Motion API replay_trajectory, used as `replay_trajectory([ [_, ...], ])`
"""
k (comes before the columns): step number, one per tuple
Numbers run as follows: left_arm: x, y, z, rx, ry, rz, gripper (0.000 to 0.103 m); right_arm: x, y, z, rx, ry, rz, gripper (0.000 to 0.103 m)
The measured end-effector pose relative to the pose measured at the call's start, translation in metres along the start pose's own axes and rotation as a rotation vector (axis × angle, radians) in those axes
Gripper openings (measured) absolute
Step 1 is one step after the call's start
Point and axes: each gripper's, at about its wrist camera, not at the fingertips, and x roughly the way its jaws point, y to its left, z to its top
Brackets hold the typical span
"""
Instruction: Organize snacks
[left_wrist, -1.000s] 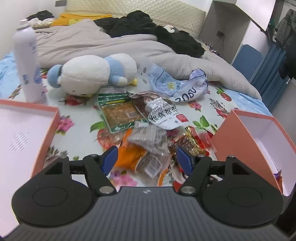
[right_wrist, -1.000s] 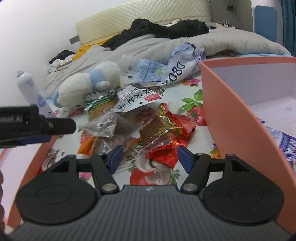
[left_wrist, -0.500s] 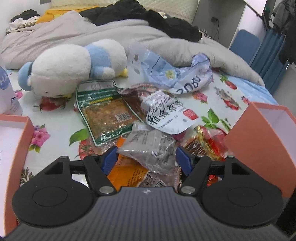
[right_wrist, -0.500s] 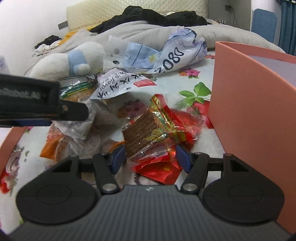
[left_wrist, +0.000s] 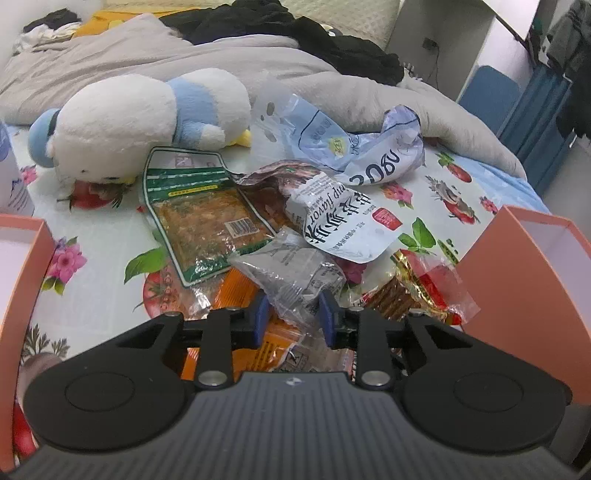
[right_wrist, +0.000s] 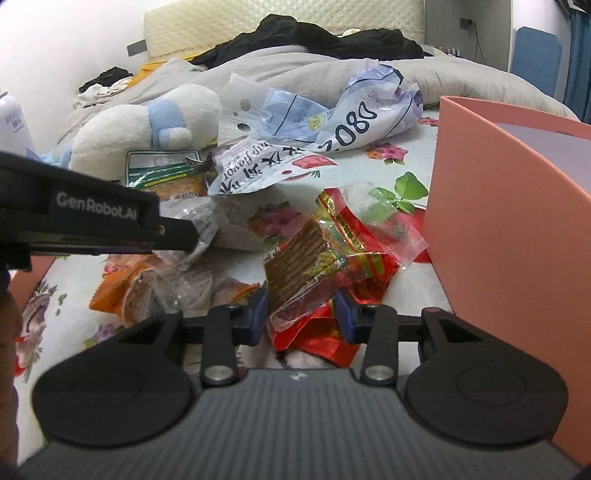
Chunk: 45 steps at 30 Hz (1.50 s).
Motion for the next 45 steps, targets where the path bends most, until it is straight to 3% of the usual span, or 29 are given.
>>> replay_trajectory([
  [9, -0.028, 0.003, -0.017, -0.068, -0.005, 0.000, 0.027, -0.030, -0.001, -0.006, -0.011, 0.007, 0.022, 0.042],
  [26, -0.124, -0.013, -0.082, -0.163, -0.030, -0.009, 0.003, -0.110, -0.007, -0.045, -0.064, 0.028, 0.062, 0.042],
  [29, -0.141, -0.019, -0.097, -0.166, -0.035, -0.008, 0.002, -0.122, -0.008, -0.052, -0.073, 0.037, 0.073, 0.041],
  [32, -0.157, -0.025, -0.113, -0.180, -0.034, -0.010, 0.002, -0.136, -0.008, -0.059, -0.092, 0.042, 0.078, 0.033],
  [45, -0.214, -0.038, -0.174, -0.217, 0.016, -0.015, 0.002, -0.188, -0.018, -0.089, -0.086, 0.117, 0.178, 0.030],
])
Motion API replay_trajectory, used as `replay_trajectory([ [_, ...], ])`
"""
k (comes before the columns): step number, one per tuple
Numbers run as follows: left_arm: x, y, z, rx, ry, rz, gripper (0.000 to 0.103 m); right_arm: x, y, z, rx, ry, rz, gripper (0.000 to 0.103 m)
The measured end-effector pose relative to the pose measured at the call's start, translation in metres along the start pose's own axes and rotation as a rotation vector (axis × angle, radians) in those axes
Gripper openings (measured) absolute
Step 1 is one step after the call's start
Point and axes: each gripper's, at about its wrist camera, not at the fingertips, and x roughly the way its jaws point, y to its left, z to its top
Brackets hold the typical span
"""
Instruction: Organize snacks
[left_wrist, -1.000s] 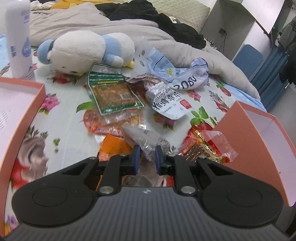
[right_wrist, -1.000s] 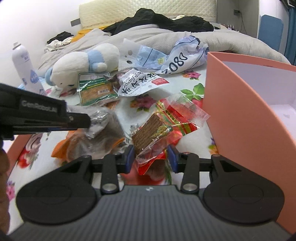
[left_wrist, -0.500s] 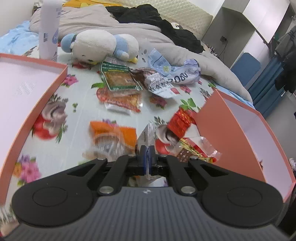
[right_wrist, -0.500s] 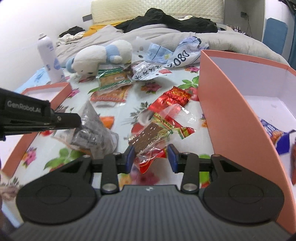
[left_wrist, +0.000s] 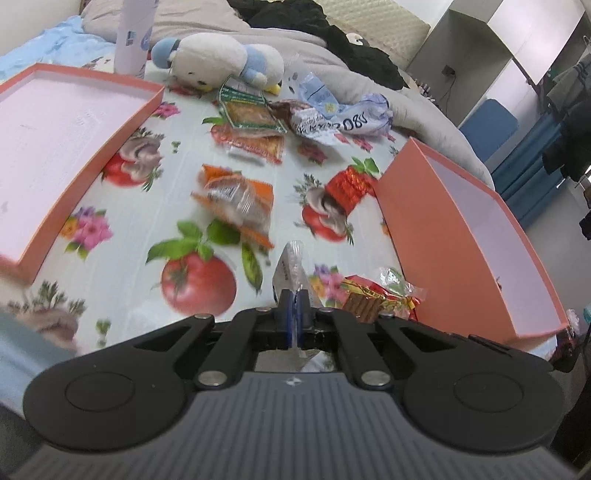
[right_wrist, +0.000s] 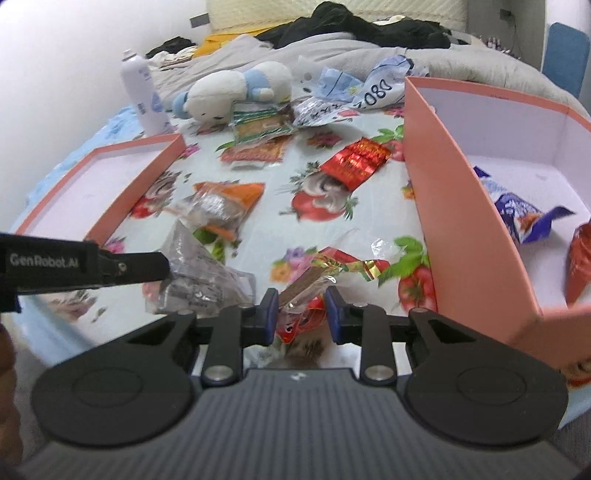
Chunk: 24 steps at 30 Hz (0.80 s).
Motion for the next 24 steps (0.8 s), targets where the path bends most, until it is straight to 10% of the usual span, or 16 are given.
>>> replay_trajectory([
  [8, -0.016, 0.018, -0.019, -0.031, 0.055, 0.027, 0.004, -0.015, -0.004, -0.019, 0.022, 0.046, 0.017, 0.031],
  [12, -0.021, 0.021, -0.021, -0.010, 0.070, 0.059, 0.008, -0.018, -0.009, -0.023, 0.040, 0.052, 0.002, 0.048],
  [16, -0.028, 0.021, -0.016, 0.027, 0.047, 0.068, 0.053, -0.020, -0.010, -0.025, 0.030, 0.051, -0.008, 0.061],
  [24, -0.013, -0.007, -0.001, 0.337, 0.056, 0.047, 0.063, -0.016, -0.003, -0.023, -0.080, 0.008, 0.009, 0.073],
])
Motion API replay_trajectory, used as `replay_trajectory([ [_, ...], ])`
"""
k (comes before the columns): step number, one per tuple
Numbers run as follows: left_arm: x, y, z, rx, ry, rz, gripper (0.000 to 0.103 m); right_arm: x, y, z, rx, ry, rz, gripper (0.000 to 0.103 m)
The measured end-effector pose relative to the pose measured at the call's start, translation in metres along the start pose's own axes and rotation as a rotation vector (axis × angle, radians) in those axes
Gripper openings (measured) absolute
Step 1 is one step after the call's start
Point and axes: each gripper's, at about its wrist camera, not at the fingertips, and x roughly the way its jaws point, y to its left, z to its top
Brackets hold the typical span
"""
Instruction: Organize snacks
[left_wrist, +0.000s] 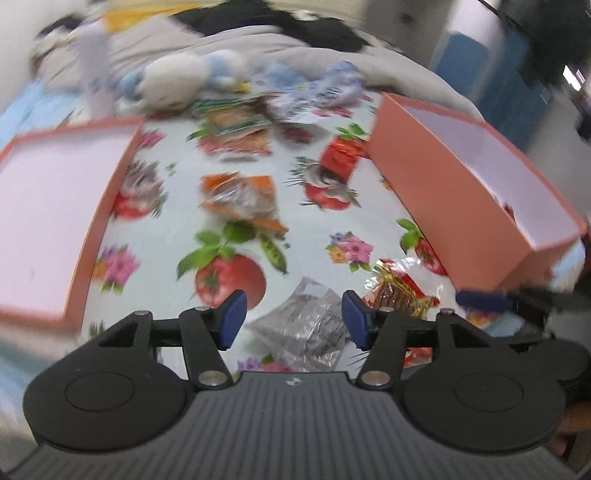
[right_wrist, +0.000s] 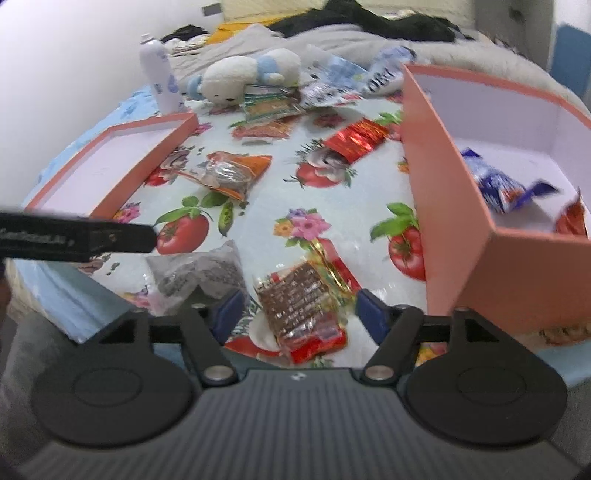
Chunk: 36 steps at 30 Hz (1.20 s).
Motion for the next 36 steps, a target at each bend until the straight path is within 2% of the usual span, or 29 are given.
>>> replay_trajectory([
  [4, 0.016, -0.009, 0.007, 0.127, 0.030, -0.055, 0.065, 0.015, 0.002, 0.002, -0.083, 0.016, 0.007, 0.074],
  [8, 0.034, -0.016, 0.006, 0.210, 0.087, -0.096, 0.066, 0.026, 0.007, 0.001, -0.193, 0.009, 0.036, 0.073],
  [11, 0.047, -0.018, 0.002, 0.239, 0.118, -0.091, 0.066, 0.035, 0.010, -0.002, -0.264, 0.038, 0.042, 0.073],
  [14, 0.057, -0.019, -0.004, 0.263, 0.140, -0.065, 0.066, 0.043, 0.006, -0.005, -0.262, 0.064, 0.055, 0.072],
  [17, 0.061, -0.020, -0.009, 0.285, 0.156, -0.069, 0.066, 0.045, 0.001, -0.008, -0.249, 0.070, 0.071, 0.072],
  [21, 0.066, -0.019, -0.012, 0.288, 0.178, -0.069, 0.066, 0.046, -0.001, -0.010, -0.247, 0.073, 0.080, 0.070],
  [25, 0.071, -0.020, -0.014, 0.276, 0.190, -0.061, 0.066, 0.044, 0.004, -0.010, -0.269, 0.078, 0.081, 0.059],
  [28, 0.072, -0.022, -0.016, 0.270, 0.193, -0.043, 0.066, 0.044, 0.009, -0.011, -0.289, 0.077, 0.059, 0.057],
  [36, 0.064, -0.023, -0.018, 0.208, 0.149, -0.015, 0.049, 0.036, 0.009, -0.007, -0.248, 0.051, 0.026, 0.054],
])
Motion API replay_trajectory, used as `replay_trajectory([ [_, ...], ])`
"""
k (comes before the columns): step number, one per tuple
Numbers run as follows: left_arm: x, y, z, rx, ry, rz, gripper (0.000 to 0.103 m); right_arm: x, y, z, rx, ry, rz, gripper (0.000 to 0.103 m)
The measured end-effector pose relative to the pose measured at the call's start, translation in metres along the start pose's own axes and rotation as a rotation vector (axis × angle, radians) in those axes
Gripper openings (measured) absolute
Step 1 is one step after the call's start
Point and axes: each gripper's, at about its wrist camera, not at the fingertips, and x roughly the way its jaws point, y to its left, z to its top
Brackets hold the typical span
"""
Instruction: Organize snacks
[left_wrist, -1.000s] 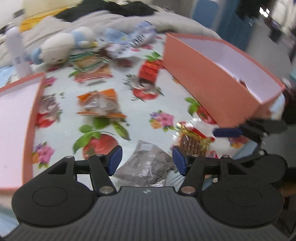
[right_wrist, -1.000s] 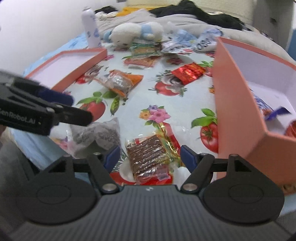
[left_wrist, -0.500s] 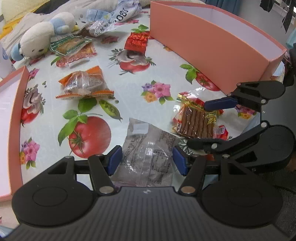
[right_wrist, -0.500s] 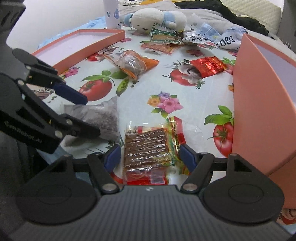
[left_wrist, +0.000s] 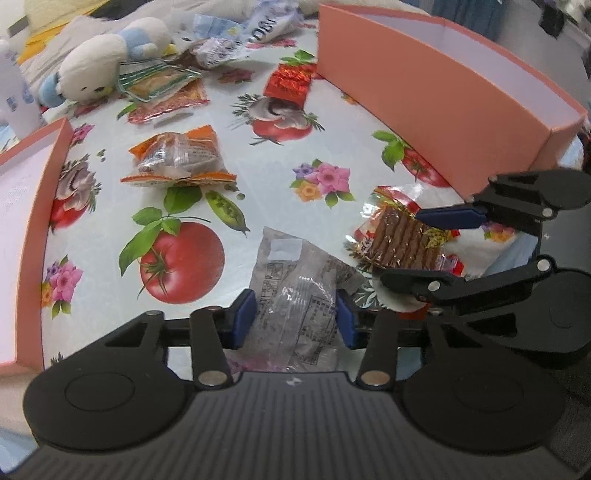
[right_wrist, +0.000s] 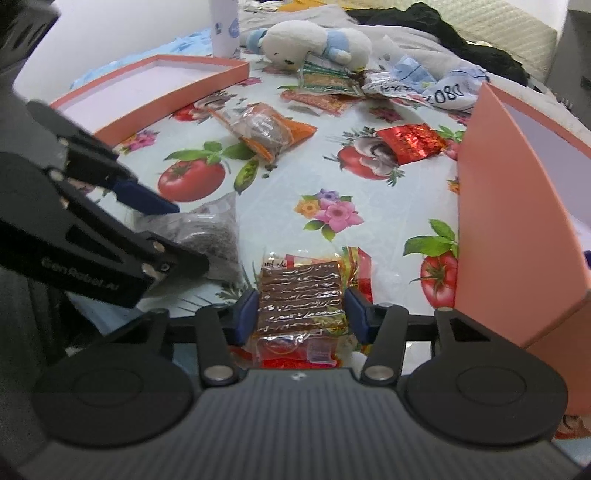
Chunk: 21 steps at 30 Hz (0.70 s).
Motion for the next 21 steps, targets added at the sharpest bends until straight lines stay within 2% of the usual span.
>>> replay_trajectory([
  [5, -0.011, 0.006, 0.000, -0.145, -0.033, 0.004, 0.042, -0.008, -0.005, 0.004, 0.055, -0.014, -0.018, 0.054],
  [11, -0.036, 0.010, 0.001, -0.310, -0.089, 0.003, 0.041, -0.032, -0.010, 0.015, 0.140, -0.051, -0.034, 0.054],
  [14, -0.057, 0.007, 0.003, -0.363, -0.132, 0.005, 0.041, -0.050, -0.011, 0.021, 0.165, -0.086, -0.050, 0.054],
  [21, -0.117, -0.001, 0.012, -0.419, -0.248, 0.048, 0.041, -0.102, -0.012, 0.037, 0.233, -0.189, -0.064, 0.054],
])
